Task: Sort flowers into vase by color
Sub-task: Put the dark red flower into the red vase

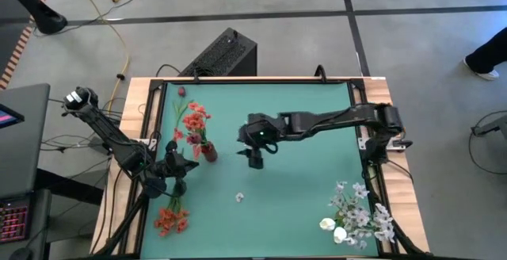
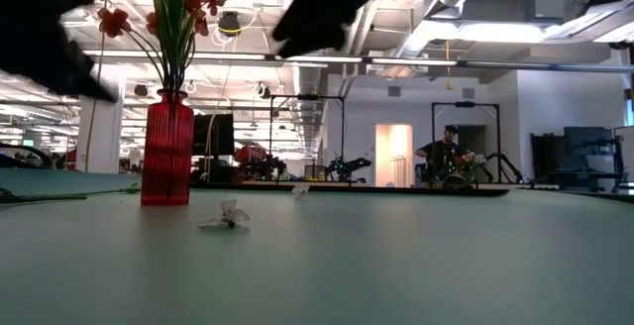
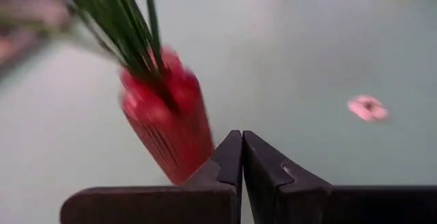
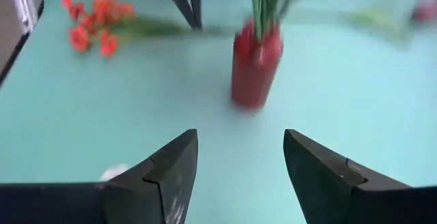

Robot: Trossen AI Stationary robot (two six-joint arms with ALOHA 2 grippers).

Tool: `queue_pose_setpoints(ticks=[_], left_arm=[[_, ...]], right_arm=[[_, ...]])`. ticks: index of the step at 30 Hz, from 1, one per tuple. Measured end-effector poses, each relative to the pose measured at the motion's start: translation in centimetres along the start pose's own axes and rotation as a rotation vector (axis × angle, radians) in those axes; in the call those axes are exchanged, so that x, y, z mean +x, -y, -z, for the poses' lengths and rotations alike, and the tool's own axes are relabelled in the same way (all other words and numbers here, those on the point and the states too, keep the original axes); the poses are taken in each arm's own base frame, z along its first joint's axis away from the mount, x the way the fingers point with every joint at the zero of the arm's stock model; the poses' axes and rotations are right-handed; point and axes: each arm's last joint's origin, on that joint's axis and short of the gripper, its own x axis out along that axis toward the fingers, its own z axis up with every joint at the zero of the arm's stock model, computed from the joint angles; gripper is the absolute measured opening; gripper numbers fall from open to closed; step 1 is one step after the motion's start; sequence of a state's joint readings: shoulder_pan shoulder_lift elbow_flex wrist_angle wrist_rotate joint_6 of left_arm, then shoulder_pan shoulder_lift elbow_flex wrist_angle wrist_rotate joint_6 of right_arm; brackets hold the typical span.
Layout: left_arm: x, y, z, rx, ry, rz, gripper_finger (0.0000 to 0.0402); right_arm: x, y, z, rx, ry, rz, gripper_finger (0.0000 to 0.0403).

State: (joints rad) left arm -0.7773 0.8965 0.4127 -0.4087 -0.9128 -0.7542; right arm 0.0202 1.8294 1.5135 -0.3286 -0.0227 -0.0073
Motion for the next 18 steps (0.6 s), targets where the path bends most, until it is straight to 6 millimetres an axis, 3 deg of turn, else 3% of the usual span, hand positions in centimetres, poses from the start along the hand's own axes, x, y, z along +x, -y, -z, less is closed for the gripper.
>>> queue_pose_setpoints(ticks=[5,8,11,18], left_arm=[[0.3,-0.2,1.8,-0.143,-0.185,0.104,0.0000],[0.3,-0.6,1.2,-0.218,-0.299,0.084,0.0000],[0.0,-1.8,-0.2,-0.309,-0.466,-0.024,0.0000],[-1.6,-6.4,-3.3,-0.290,-0.678,-0.413,0.0000]], right_arm=[[-3.0,-1.0,0.8,0.116,-0.161,-0.008,0.0244],[-4.2,-2.0,1.0,0.097,-0.206,-0.025,0.0244],[-4.6,-3.1,1.2,0.054,-0.226,-0.047,0.0244],[-4.7,-5.3,1.8,-0.019,-0.269,-0.046,0.0244]])
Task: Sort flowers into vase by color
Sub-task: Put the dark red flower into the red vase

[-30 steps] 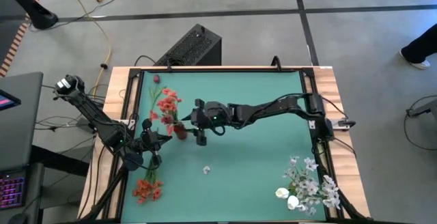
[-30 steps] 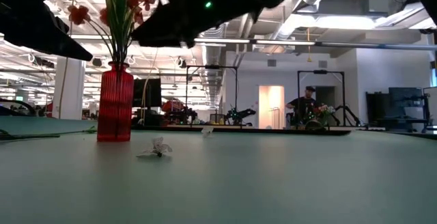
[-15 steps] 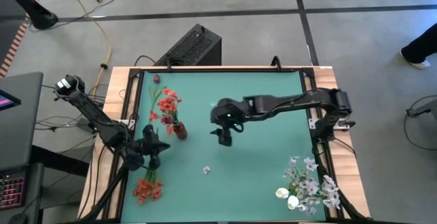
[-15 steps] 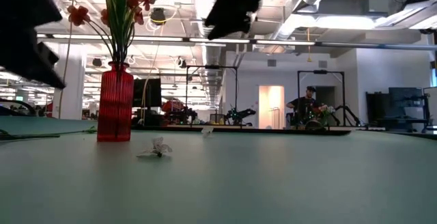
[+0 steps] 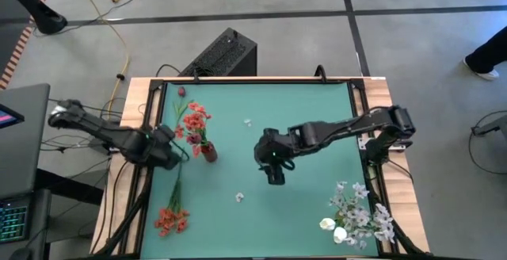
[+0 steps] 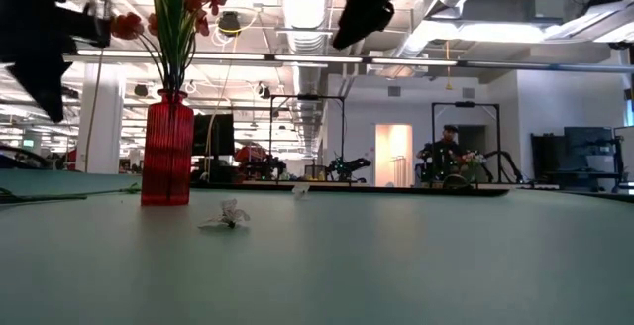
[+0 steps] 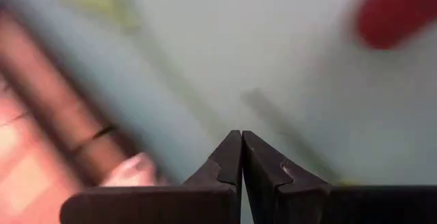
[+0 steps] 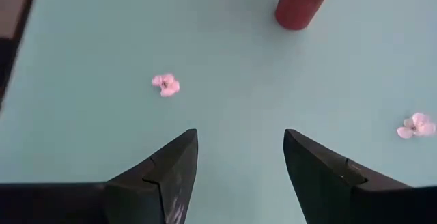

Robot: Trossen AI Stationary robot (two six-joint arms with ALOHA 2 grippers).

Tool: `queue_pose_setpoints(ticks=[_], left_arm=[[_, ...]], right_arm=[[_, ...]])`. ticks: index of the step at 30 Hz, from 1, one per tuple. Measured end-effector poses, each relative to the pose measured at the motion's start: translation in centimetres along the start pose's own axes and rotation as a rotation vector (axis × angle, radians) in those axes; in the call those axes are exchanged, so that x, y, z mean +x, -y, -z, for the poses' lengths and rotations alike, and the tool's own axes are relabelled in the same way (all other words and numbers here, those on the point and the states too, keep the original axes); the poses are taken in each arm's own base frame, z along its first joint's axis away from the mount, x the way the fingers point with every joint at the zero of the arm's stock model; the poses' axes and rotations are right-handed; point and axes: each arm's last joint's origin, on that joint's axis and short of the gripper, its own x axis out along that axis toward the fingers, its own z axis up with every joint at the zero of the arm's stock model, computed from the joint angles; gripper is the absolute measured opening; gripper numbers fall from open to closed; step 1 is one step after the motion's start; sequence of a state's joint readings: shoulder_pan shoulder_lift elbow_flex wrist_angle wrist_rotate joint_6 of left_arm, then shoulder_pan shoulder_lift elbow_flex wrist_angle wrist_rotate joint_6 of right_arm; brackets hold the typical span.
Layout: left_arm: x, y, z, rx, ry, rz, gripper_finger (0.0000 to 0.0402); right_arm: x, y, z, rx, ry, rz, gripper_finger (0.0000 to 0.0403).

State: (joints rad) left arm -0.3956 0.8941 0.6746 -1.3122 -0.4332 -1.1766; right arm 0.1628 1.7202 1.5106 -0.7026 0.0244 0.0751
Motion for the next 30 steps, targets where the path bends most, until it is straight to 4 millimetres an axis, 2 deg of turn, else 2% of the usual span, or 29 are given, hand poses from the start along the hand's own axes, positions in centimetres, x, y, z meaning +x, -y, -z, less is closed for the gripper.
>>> queue_pose_setpoints(ticks=[8,13,15,17,19,22,30], left_arm=[[-1.3,-2.2,-3.3,0.028,-0.040,-0.002,0.0000],[-1.9,-4.6,-4.4,-0.018,-0.125,-0.118,0.0000],[-2.4,-5.6,-4.5,0.046,-0.201,-0.135,0.0000],[-2.6,-6.1,-4.6,0.152,-0.269,-0.079,0.0000],[-2.7,-6.3,-4.7,0.263,-0.301,0.006,0.0000],[-2.8,-6.5,-5.2,0.409,-0.304,0.025,0.0000],[-1.6,-8.1,-6.7,0.493,-0.368,-0.214,0.0000]], right_arm=[[-0.1,-2.6,1.3,-0.030,-0.080,0.131,0.0244],[-0.3,-4.1,1.9,-0.032,-0.099,0.181,0.0244],[-0.4,-4.7,2.1,-0.044,-0.105,0.174,0.0244],[-0.5,-5.3,2.2,-0.056,-0.104,0.165,0.0244],[-0.5,-5.8,2.3,-0.067,-0.102,0.157,0.0244],[-0.6,-6.4,2.3,-0.076,-0.093,0.147,0.0244],[-0.6,-6.5,2.3,-0.077,-0.088,0.144,0.0244]])
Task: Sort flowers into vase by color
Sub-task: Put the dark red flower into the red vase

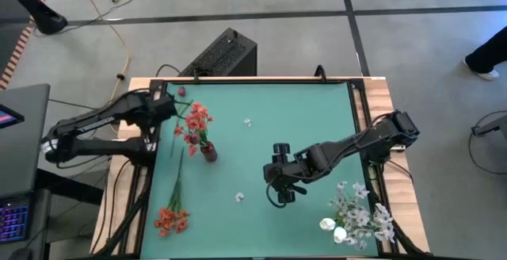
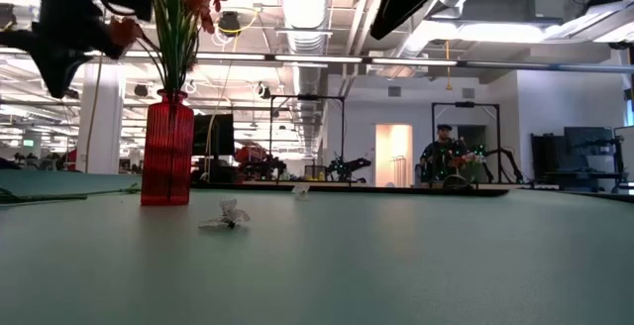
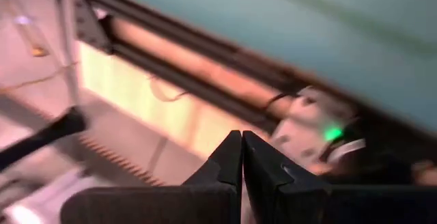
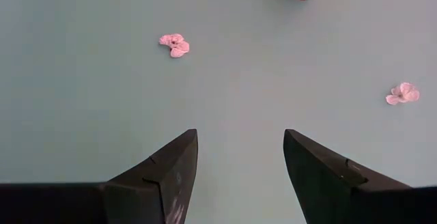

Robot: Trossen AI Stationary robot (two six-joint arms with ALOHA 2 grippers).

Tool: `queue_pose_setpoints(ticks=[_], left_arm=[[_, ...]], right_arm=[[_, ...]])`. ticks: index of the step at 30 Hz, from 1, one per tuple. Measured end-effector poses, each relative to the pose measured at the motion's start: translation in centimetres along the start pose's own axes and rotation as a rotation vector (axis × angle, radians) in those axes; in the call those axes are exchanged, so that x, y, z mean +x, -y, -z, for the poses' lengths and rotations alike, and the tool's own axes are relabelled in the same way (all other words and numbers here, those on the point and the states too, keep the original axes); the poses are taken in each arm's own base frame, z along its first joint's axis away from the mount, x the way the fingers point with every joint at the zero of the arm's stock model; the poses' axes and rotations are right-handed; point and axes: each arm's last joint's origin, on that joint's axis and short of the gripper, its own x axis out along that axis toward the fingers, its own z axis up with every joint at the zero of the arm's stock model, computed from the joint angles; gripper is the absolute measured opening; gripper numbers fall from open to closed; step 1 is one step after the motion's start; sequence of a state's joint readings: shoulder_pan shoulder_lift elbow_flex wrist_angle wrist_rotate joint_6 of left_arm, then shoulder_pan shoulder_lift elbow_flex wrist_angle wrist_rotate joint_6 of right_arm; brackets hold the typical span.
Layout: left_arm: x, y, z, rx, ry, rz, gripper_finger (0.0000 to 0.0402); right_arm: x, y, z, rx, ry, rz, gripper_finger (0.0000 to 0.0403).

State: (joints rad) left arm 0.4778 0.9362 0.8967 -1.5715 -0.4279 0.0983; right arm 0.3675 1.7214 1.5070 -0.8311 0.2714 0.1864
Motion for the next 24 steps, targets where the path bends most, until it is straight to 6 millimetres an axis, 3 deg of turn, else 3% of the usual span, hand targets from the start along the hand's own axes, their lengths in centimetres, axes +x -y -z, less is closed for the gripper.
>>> queue_pose_setpoints(ticks=[5,10,13,18,21,24], left_arm=[[1.0,-1.8,-0.5,0.141,-0.131,-0.159,0.0000],[2.1,-3.6,-2.1,0.036,-0.096,-0.195,0.0000],[3.0,-5.0,-3.2,-0.096,-0.051,-0.206,0.0000],[3.6,-5.9,-5.8,-0.522,0.158,-0.164,0.0000],[4.6,-5.8,-6.5,-0.575,0.161,0.021,0.0000],[5.6,-5.8,-7.4,-0.637,0.124,0.066,0.0002]], right_arm=[[0.0,0.0,0.1,-0.002,-0.007,0.001,0.0244],[-0.1,-0.2,0.1,0.005,-0.009,-0.003,0.0244],[-0.1,-0.2,0.2,0.006,-0.019,-0.001,0.0244],[0.0,-0.1,0.3,0.014,-0.027,0.002,0.0244],[0.0,-0.2,0.3,0.015,-0.024,0.000,0.0244],[0.0,-0.2,0.3,0.015,-0.024,0.001,0.0244]])
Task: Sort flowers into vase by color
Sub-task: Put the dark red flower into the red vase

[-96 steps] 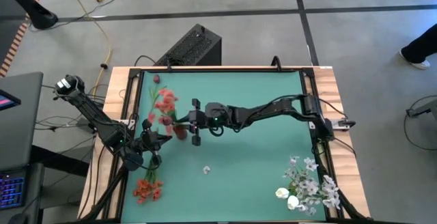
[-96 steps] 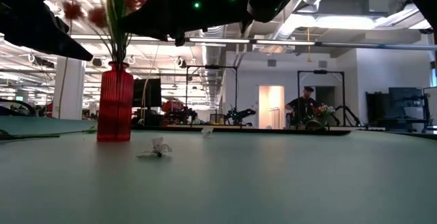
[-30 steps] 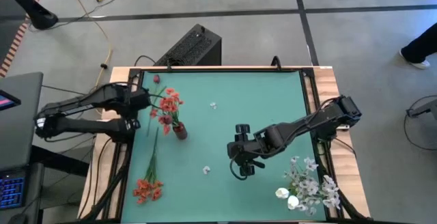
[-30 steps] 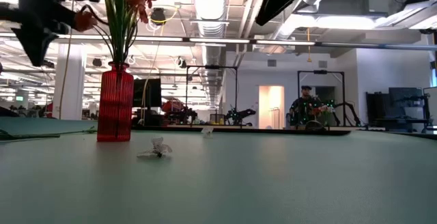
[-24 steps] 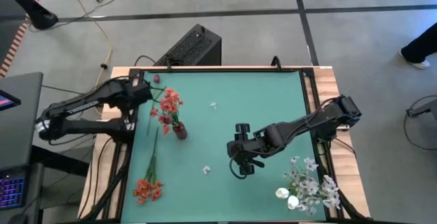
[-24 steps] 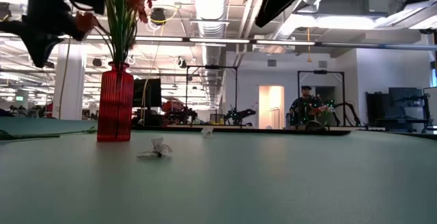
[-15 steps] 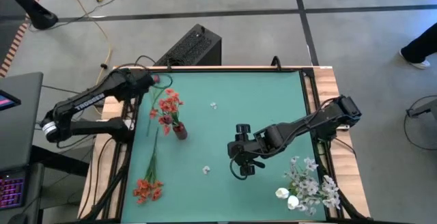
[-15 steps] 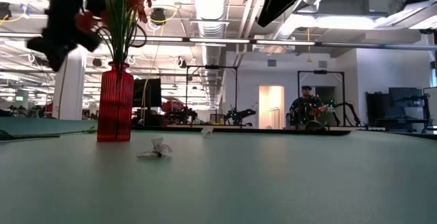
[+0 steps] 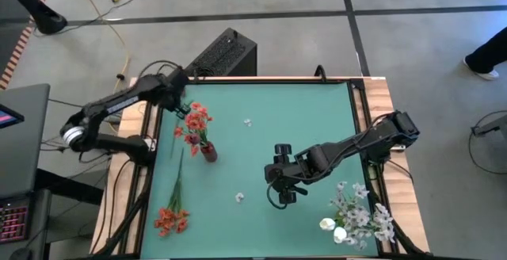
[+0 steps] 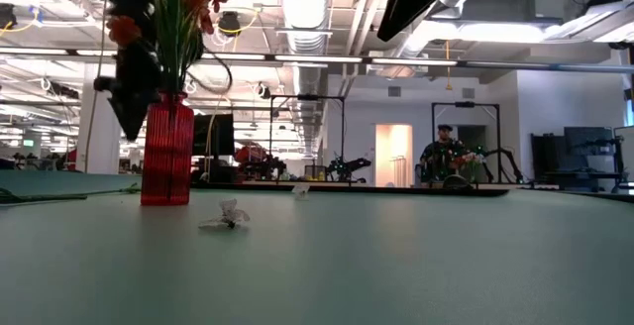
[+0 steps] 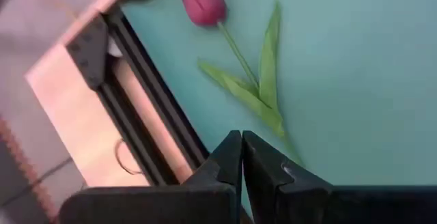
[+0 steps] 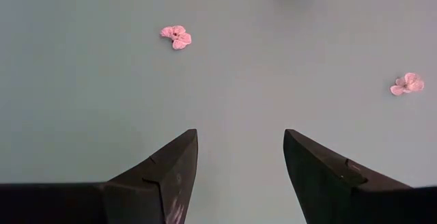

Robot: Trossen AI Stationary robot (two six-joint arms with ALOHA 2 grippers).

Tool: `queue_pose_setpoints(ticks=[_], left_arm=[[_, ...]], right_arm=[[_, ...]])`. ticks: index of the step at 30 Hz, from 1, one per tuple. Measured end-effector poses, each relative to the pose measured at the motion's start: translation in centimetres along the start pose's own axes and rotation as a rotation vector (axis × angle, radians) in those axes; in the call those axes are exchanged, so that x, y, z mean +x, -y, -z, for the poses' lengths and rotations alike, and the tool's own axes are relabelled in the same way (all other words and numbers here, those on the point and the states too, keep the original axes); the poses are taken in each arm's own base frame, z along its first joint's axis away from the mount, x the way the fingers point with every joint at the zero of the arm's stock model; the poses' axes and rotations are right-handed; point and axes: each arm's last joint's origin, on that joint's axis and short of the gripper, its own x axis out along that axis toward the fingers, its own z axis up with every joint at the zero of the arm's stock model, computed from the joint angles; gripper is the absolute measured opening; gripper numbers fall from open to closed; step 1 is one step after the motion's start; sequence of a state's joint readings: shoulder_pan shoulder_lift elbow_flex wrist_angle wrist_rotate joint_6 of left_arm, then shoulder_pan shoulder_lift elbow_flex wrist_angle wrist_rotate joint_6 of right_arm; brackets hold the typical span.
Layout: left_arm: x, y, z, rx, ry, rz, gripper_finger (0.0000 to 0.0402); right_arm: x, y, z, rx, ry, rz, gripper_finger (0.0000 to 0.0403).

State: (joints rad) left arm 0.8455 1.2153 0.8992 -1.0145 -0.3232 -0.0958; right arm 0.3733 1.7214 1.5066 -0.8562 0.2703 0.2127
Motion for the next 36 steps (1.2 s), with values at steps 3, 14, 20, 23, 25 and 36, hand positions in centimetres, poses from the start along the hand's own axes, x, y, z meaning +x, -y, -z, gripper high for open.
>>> queue_pose_setpoints(ticks=[3,14,20,23,25,36], left_arm=[[1.8,0.5,-0.6,-0.016,-0.077,-0.029,0.0020],[6.9,2.4,-0.8,-0.029,-0.248,-0.010,0.0168],[8.7,3.2,1.2,-0.055,-0.270,0.025,0.0200],[9.2,3.5,1.8,-0.075,-0.254,0.039,0.0201],[9.5,3.7,2.2,-0.087,-0.249,0.037,0.0201],[9.3,4.9,2.4,-0.089,-0.228,0.073,0.0118]], right_arm=[[0.0,0.0,0.0,0.000,0.000,0.000,0.0244],[0.7,-1.5,1.3,-0.048,-0.029,-0.013,0.0244],[2.2,-1.9,2.9,-0.070,-0.067,-0.009,0.0244],[2.4,-1.9,2.9,-0.063,-0.054,-0.010,0.0244],[2.5,-2.0,2.8,-0.057,-0.038,-0.014,0.0244],[2.0,-3.9,2.6,-0.117,0.064,0.006,0.0244]])
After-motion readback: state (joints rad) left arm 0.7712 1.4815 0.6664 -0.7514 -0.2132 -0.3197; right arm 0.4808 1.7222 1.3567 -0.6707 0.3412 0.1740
